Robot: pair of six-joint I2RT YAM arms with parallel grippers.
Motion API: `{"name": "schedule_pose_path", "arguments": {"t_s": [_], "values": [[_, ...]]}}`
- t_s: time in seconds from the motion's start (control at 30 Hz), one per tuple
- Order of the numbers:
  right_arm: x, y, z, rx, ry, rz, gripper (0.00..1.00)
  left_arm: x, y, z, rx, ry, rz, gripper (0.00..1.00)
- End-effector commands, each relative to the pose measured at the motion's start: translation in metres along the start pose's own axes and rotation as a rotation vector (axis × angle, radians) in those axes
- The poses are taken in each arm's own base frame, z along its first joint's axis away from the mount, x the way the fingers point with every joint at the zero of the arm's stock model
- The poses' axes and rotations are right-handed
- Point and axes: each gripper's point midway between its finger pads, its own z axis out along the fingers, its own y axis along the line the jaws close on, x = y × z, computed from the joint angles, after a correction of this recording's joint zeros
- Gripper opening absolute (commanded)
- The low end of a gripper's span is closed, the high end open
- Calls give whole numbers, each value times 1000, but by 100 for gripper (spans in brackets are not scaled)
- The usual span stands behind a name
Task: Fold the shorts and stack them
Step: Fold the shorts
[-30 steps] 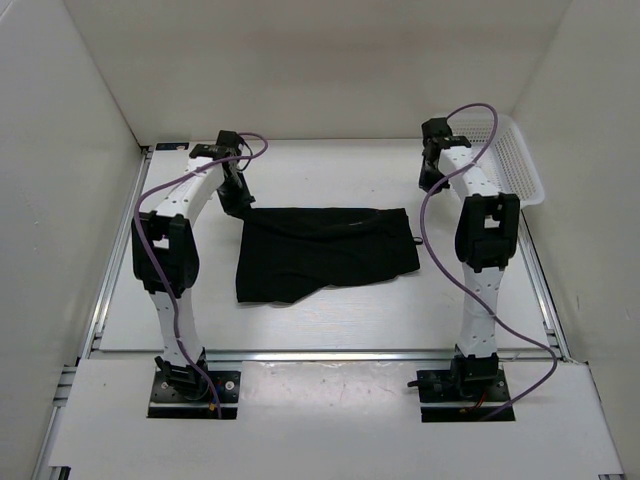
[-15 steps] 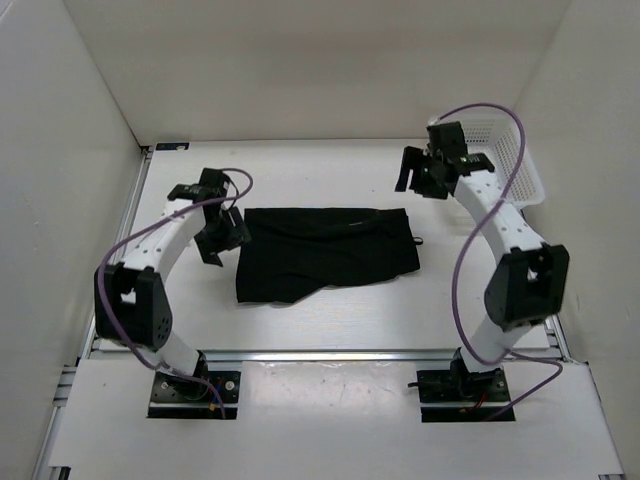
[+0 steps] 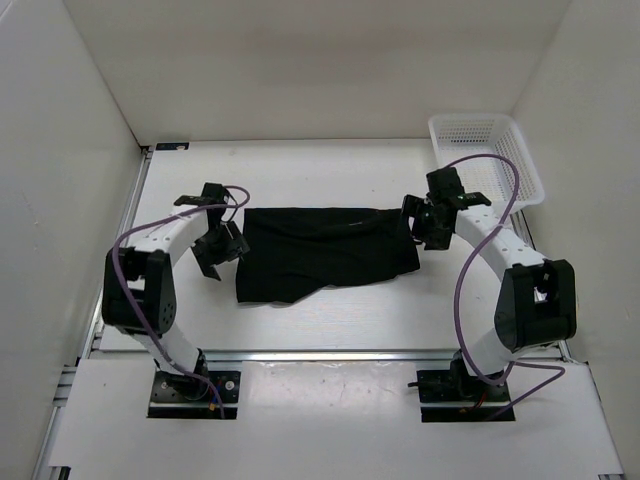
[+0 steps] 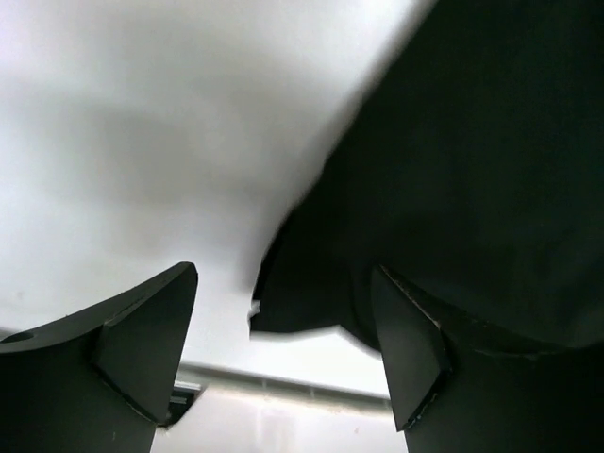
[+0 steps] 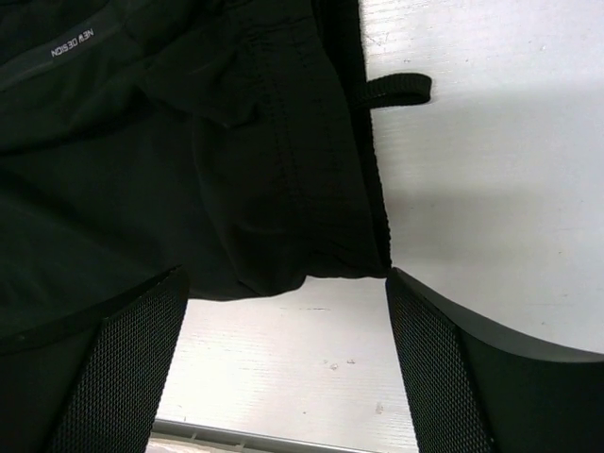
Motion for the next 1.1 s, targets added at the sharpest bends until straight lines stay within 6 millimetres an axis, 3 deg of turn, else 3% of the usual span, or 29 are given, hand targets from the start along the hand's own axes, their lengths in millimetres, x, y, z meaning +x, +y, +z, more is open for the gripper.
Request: {"name": "schedule_pose_path", "arguments": {"t_s": [0.0, 0.1, 0.23, 0.4, 0.63, 0.67, 0.83, 0.93, 1.03, 1.07], "values": [[-7, 2, -9, -10, -48, 17, 90, -27, -12, 14, 19, -34, 41, 86], [-4, -8, 0, 28, -29, 29, 92, -28, -18, 26, 33, -5, 54, 86], [5, -21, 22, 64, 30, 60, 98, -28, -20, 23, 46, -8, 54, 86], [9, -19, 42, 60, 77, 90, 100, -32, -23, 18, 57, -24, 54, 86], [21, -40, 58, -5, 103, 308, 100, -31, -26, 22, 66, -5, 63, 85], [30, -42, 62, -25, 125, 343, 100, -34, -26, 20, 64, -18, 63, 85], [32, -23, 74, -160, 161, 409, 100, -35, -27, 24, 58, -10, 72, 85], [31, -21, 81, -173, 165, 438, 94, -38, -29, 22, 63, -17, 73, 85], [27, -24, 86, -152, 146, 460, 79, -41, -31, 20, 68, -25, 73, 85], [26, -29, 88, -125, 131, 460, 64, -41, -31, 18, 67, -24, 73, 85]]}}
